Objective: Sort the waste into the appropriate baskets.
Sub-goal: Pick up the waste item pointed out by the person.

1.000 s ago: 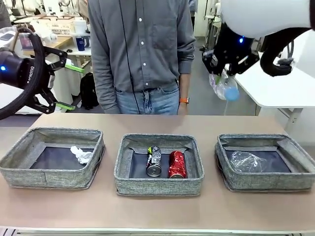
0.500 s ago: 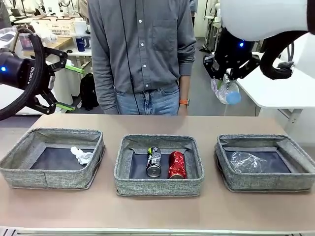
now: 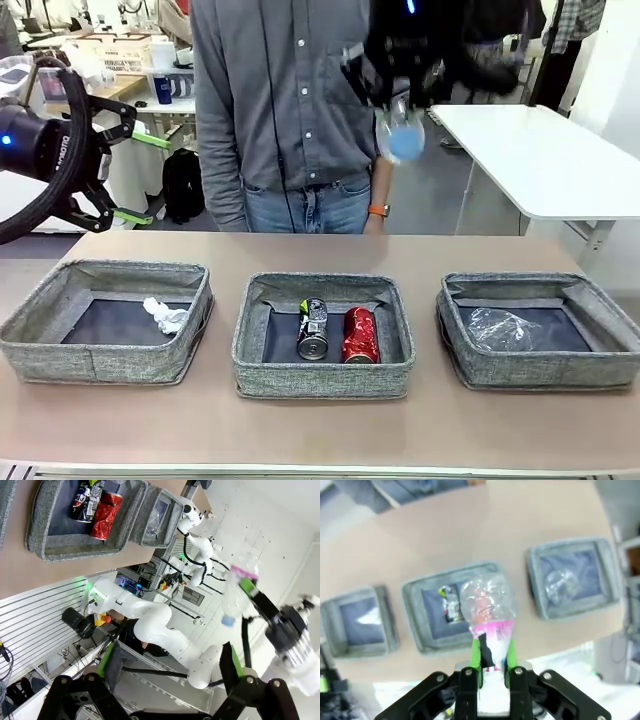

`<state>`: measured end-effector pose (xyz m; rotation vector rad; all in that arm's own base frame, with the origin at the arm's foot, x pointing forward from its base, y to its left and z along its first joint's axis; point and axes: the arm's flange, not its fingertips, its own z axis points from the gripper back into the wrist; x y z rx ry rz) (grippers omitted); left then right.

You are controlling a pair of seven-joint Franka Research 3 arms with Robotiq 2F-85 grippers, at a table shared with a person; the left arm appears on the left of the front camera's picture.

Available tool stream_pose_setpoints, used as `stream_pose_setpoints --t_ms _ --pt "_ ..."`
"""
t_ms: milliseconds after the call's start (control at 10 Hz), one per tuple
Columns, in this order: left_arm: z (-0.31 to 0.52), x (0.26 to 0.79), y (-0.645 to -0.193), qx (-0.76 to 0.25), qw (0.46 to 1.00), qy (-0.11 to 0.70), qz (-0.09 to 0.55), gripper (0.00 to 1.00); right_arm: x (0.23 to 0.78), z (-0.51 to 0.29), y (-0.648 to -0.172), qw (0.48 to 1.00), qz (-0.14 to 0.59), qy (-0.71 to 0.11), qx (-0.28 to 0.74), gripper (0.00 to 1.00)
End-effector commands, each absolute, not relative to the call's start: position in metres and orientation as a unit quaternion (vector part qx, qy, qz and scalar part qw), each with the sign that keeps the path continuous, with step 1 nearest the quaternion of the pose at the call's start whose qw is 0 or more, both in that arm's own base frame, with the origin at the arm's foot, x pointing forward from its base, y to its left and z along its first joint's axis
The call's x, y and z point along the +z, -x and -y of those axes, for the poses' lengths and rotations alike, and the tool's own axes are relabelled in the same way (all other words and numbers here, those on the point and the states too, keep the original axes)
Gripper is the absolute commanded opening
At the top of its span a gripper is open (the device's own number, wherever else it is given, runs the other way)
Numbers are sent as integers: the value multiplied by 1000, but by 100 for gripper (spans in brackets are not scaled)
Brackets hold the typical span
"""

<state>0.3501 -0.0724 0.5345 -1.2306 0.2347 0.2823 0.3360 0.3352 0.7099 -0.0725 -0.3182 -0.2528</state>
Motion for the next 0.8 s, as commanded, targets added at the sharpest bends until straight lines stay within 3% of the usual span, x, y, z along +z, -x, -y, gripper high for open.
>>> stream_pose_setpoints --t_ms 0,200,700 --pt "74 538 -350 133 794 582 -111 100 757 -382 -346 971 141 49 -186 21" --pt "74 538 -350 133 794 582 -111 100 788 -404 -326 968 119 46 -218 21" --pt "74 538 -350 133 794 582 -111 100 804 -436 -298 966 192 -6 -170 21"
